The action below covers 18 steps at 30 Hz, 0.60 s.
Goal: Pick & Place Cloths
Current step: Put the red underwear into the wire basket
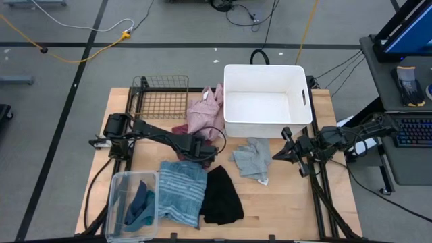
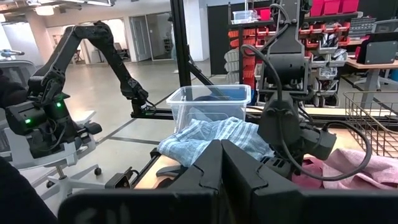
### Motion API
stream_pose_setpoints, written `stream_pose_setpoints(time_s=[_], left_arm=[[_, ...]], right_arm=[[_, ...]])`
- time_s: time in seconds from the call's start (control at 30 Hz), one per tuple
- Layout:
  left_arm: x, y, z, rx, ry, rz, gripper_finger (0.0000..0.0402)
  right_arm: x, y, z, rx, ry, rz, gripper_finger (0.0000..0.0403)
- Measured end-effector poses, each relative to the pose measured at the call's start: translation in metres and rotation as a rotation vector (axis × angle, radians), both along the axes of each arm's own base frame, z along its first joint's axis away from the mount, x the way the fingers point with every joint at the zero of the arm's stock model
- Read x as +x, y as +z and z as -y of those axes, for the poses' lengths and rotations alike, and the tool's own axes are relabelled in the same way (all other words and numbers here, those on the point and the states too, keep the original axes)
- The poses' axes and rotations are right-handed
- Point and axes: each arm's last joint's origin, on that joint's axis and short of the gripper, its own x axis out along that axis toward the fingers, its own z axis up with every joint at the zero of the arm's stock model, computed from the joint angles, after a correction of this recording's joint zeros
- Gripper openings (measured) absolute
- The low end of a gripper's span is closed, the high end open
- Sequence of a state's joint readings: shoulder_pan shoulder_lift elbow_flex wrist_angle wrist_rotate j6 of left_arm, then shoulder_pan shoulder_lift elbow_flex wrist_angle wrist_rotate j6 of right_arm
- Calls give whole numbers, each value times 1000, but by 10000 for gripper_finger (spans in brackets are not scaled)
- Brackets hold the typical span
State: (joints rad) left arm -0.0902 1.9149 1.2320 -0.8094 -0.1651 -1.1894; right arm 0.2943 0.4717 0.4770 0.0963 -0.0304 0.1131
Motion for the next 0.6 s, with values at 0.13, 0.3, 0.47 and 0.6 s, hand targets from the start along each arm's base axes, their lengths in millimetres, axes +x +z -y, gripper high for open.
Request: stream_pose_setpoints(time_s=[0.13, 0.3, 0.47, 0.6], left_arm=[[-1, 0, 0, 3, -2, -7, 170], [-1, 2, 0, 1, -31, -3, 79], [-3, 14, 0, -2, -72, 32, 8], [-9, 36, -6, 18, -71, 84, 8]], right_arm=[[0, 0, 0, 5, 0, -1, 0], [0, 0, 0, 5, 0, -2, 0], [0, 0, 0, 5, 0, -2, 0], [0, 0, 0, 5, 0, -1, 0]])
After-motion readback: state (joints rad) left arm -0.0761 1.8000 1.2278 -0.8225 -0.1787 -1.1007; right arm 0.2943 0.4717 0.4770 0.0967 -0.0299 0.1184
